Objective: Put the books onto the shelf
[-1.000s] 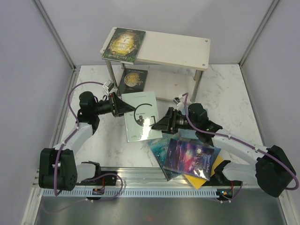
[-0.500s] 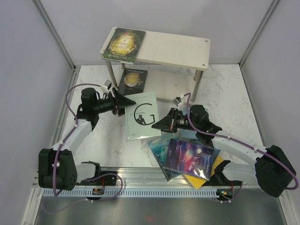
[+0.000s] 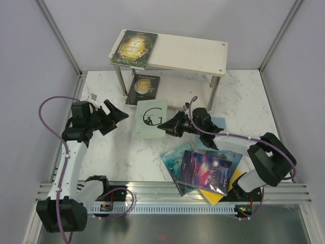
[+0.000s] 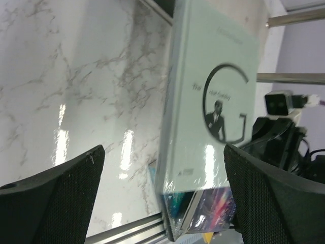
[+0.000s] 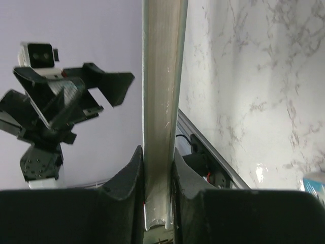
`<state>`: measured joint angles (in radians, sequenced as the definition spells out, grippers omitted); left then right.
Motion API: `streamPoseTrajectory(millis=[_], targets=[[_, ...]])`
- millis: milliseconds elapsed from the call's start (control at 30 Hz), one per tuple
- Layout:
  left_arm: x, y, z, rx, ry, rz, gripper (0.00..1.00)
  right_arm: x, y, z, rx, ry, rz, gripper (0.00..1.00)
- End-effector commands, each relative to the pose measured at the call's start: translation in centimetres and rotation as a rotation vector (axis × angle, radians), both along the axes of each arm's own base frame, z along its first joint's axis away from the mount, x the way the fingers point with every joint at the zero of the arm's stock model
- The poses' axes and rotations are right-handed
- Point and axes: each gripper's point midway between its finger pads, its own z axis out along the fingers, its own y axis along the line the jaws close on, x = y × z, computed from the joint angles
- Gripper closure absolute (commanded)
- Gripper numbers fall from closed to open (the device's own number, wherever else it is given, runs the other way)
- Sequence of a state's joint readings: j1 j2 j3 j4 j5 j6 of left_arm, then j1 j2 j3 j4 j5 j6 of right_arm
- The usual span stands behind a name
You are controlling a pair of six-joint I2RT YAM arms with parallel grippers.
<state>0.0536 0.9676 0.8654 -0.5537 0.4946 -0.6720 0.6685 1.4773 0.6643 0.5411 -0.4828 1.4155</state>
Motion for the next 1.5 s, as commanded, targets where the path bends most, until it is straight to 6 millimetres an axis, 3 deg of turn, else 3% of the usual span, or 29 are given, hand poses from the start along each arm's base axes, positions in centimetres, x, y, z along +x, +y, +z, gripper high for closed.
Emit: streamPoseTrajectory(millis=[0,67,100,133,167,200,267,333,367,400,467,500,533,567,600,667,700,767,900,1000,1033,1133,1167,1233,1300,1333,1400,1433,1467], targets=[[-1.9,2.4,-1.2,0.178,0.039,0.033,0.00,4.5,2.0,10.0,0.222,-0.261,-0.041,1.00],[-2.2,2.4,-1.3,0.174,0.052,0.039,0.00,6.5,2.4,11.1,0.241,-0.282,-0.062,1.00],[-2.3,2.3,-1.2,0.173,0.052,0.038,0.00,7.6,2.8,10.0,0.230,-0.263,-0.070,1.00],[-2.4,2.3,-1.2,0.174,0.059,0.040,0.00,8.4,3.0,10.1,0.243,-0.261,-0.077,1.00],[-2.5,2.4,-1.3,0.178,0.065,0.041,0.00,9.5,3.1,11.3,0.263,-0.282,-0.091,1.00],[-2.6,2.4,-1.3,0.181,0.072,0.041,0.00,10.8,3.5,10.0,0.248,-0.263,-0.103,1.00],[-2.7,2.6,-1.5,0.194,0.076,0.045,0.00,12.6,3.7,11.0,0.264,-0.281,-0.126,1.00],[-2.8,2.6,-1.5,0.196,0.080,0.052,0.00,14.6,4.1,9.5,0.247,-0.265,-0.148,1.00],[-2.8,2.6,-1.5,0.197,0.080,0.054,0.00,15.7,4.3,10.5,0.260,-0.288,-0.159,1.00],[-2.8,2.7,-1.7,0.201,0.086,0.057,0.00,16.8,4.7,9.1,0.245,-0.273,-0.169,1.00],[-2.8,2.5,-1.8,0.204,0.087,0.049,0.00,18.4,5.2,9.9,0.258,-0.289,-0.182,1.00],[-2.7,2.6,-1.8,0.210,0.087,0.053,0.00,19.3,5.7,8.3,0.235,-0.262,-0.188,1.00],[-2.7,2.6,-1.9,0.213,0.089,0.052,0.00,19.9,5.9,7.9,0.226,-0.263,-0.191,1.00],[-2.6,2.6,-1.8,0.213,0.089,0.054,0.00,20.6,6.3,8.9,0.232,-0.283,-0.191,1.00],[-2.5,2.6,-1.9,0.217,0.090,0.053,0.00,21.3,6.7,7.6,0.199,-0.282,-0.192,1.00],[-2.4,2.7,-1.9,0.219,0.094,0.059,0.00,22.2,7.3,7.4,0.163,-0.280,-0.186,1.00],[-2.3,2.7,-2.1,0.222,0.102,0.058,0.00,22.6,7.5,5.6,0.110,-0.255,-0.178,1.00],[-2.2,2.8,-2.0,0.223,0.101,0.059,0.00,23.2,7.7,4.9,0.074,-0.257,-0.174,1.00],[-1.9,2.9,-2.0,0.235,0.093,0.058,0.00,23.5,7.4,2.5,0.008,-0.227,-0.165,1.00],[-1.8,2.9,-2.0,0.236,0.094,0.057,0.00,23.6,7.2,0.7,-0.017,-0.193,-0.151,0.90],[-1.8,2.9,-2.1,0.234,0.097,0.054,0.00,23.8,7.1,0.4,-0.023,-0.188,-0.149,0.71],[-1.9,2.7,-2.3,0.231,0.105,0.044,0.00,23.9,6.6,-1.0,-0.063,-0.169,-0.135,0.41],[-1.9,2.7,-2.3,0.229,0.104,0.042,0.00,23.9,6.3,-1.0,-0.082,-0.184,-0.130,0.20],[-1.8,2.6,-2.3,0.226,0.106,0.042,0.00,23.9,5.0,-2.2,-0.132,-0.158,-0.135,0.03],[-1.9,2.6,-2.3,0.227,0.104,0.036,0.00,23.7,3.8,-1.8,-0.147,-0.165,-0.146,0.02],[-1.9,2.5,-2.2,0.226,0.103,0.035,0.00,23.5,2.6,-3.0,-0.166,-0.137,-0.161,0.02],[-1.9,2.6,-2.3,0.228,0.104,0.036,0.00,23.2,1.3,-2.3,-0.174,-0.145,-0.178,0.02],[-1.9,2.5,-2.4,0.226,0.107,0.034,0.00,23.0,0.2,-3.4,-0.193,-0.125,-0.186,0.02],[-1.9,2.5,-2.5,0.225,0.112,0.033,0.00,22.7,-0.3,-2.7,-0.195,-0.135,-0.188,0.02]])
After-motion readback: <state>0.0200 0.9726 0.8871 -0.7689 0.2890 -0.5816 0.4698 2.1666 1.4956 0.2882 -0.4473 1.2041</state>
